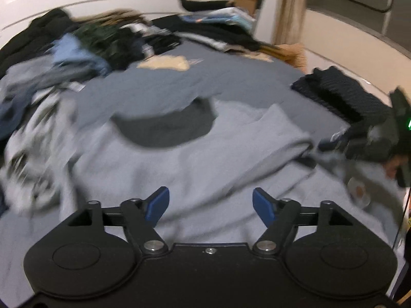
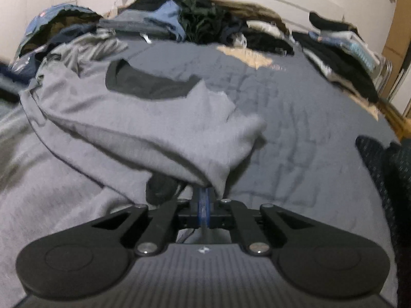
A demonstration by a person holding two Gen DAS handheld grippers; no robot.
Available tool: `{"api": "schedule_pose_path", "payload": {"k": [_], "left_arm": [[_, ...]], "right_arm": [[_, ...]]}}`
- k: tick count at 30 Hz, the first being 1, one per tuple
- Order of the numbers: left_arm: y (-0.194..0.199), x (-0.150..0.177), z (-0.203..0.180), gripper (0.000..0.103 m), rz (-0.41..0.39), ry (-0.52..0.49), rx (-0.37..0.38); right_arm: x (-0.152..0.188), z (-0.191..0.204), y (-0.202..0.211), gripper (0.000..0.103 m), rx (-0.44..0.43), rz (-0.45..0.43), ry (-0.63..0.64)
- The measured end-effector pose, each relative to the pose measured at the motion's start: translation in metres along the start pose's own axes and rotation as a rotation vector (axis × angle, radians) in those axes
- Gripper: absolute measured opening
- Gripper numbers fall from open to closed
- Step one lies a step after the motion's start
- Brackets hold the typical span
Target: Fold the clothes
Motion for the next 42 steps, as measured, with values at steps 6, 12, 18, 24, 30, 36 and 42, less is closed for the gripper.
{"api": "schedule_pose_path", "payload": {"k": [6,12,18,24,30,36,42], "left_arm": [[-0.084,-0.087,-0.048,0.073,-0.02,-0.036,0.15],[-0.187,-0.127,-0.084,0.074,0.059,0.002,0.237],[-0.249,-0.128,-0.105,0.071,0.143,-0.028,0.26],[-0.273,-0.119,-0.113,0.006,0.218,-0.104,0.245],[-0.261,-0.145,-0.097,0.004,0.083,-0.032,0.203],[-0.266,-0.162,-0.102,0.004,0.078,-0.066,0.187],[-0.277,-0.14,-0.106,0.024,0.196,-0.109,0.115]], "right_arm": [[0.001,-0.008,0.0,0.008,0.062,-0.039,-0.045],[-0.001,-0.014,-0.011,0.038,0.03,-0.083,-0.102],[0.003,-0.014,-0.016,0.03,-0.005,-0.076,-0.124],[0.005,-0.015,-0.016,0.008,-0.037,-0.067,-0.15],[0.006,-0.016,-0.01,0.001,-0.035,-0.067,-0.146],[0.006,-0.023,0.002,0.001,-0.034,-0.071,-0.138],[0.018,-0.018,-0.02,0.005,0.026,0.092,-0.086]]}}
Point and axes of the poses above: each gripper's, at about its wrist camera, not at the fingertips, and y roughly against the way its jaws point, z to its left, x to its underside, the point moved 3 cm from there along -y, roughly the way its jaws point
